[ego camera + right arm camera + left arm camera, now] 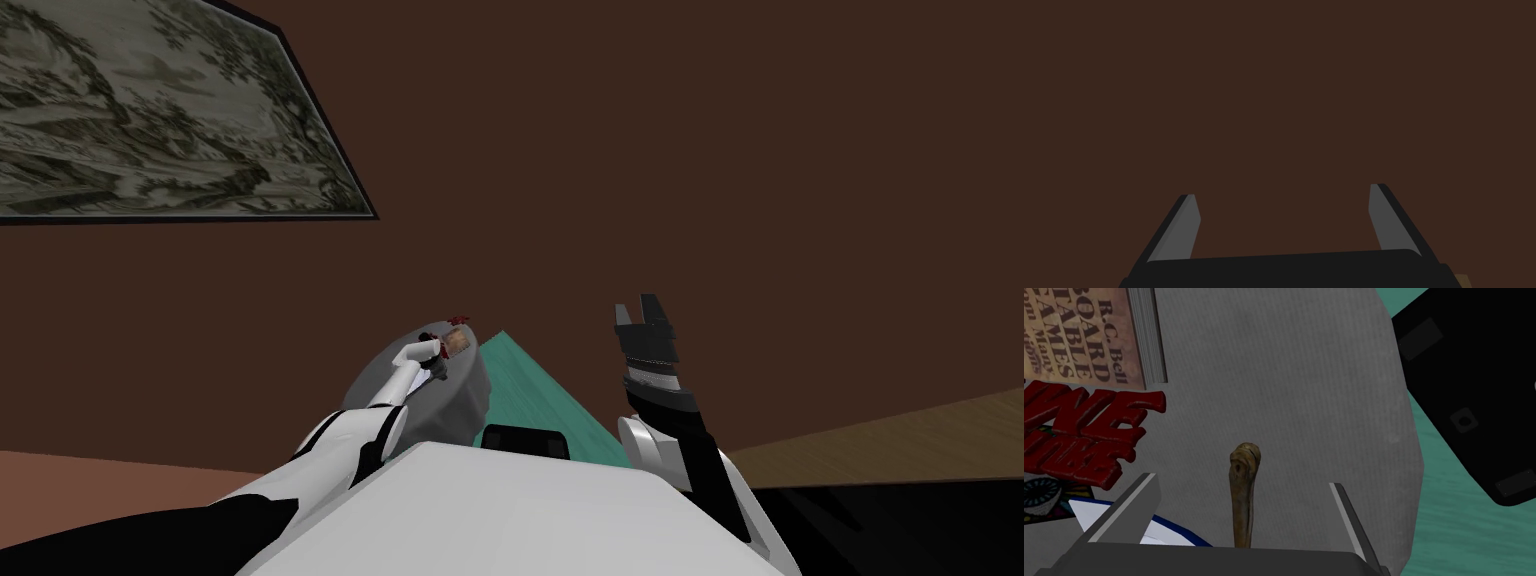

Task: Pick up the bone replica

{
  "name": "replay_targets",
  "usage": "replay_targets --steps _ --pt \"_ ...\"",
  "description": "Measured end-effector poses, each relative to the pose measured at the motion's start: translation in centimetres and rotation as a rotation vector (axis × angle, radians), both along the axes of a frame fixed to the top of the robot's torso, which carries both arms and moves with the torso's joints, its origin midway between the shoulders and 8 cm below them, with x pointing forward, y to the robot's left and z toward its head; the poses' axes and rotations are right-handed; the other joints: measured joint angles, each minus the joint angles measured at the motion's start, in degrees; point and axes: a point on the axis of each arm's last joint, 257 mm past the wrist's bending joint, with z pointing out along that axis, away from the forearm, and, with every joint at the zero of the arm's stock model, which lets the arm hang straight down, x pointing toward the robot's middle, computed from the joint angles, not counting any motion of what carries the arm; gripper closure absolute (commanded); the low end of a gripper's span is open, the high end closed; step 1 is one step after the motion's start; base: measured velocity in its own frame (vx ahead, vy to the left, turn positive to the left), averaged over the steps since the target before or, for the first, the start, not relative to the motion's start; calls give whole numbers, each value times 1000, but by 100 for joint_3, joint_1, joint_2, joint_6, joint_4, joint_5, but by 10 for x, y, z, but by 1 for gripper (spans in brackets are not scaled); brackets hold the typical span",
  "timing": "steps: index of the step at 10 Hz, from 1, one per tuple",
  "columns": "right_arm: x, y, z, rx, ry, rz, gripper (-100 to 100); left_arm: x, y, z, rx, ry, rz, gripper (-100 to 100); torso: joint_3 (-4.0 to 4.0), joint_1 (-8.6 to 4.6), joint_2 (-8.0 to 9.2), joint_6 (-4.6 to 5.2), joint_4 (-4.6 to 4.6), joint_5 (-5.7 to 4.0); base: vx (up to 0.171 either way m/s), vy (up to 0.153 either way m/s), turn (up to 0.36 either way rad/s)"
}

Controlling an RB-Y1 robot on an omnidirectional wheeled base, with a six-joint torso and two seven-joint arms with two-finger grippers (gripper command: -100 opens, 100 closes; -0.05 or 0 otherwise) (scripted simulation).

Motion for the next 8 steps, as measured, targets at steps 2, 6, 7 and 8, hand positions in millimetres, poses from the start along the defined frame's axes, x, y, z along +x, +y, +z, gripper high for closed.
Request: replay_targets --steps 2,6,7,8 --pt "0 0 0 0 0 0 0 -15 0 -4 -27 54 28 -100 0 0 1 -1 0 0 37 53 -31" --pt "0 0 0 0 0 0 0 -25 -1 -11 -40 81 40 -100 4 -17 8 -1 1 -3 20 14 6" --pt "0 0 0 0 0 0 0 -28 -3 -16 -40 80 39 -100 2 -15 3 -1 0 -3 44 8 10" --pt "0 0 0 0 0 0 0 -31 -4 -22 -39 80 37 -100 0 -18 0 -1 0 -3 43 12 12"
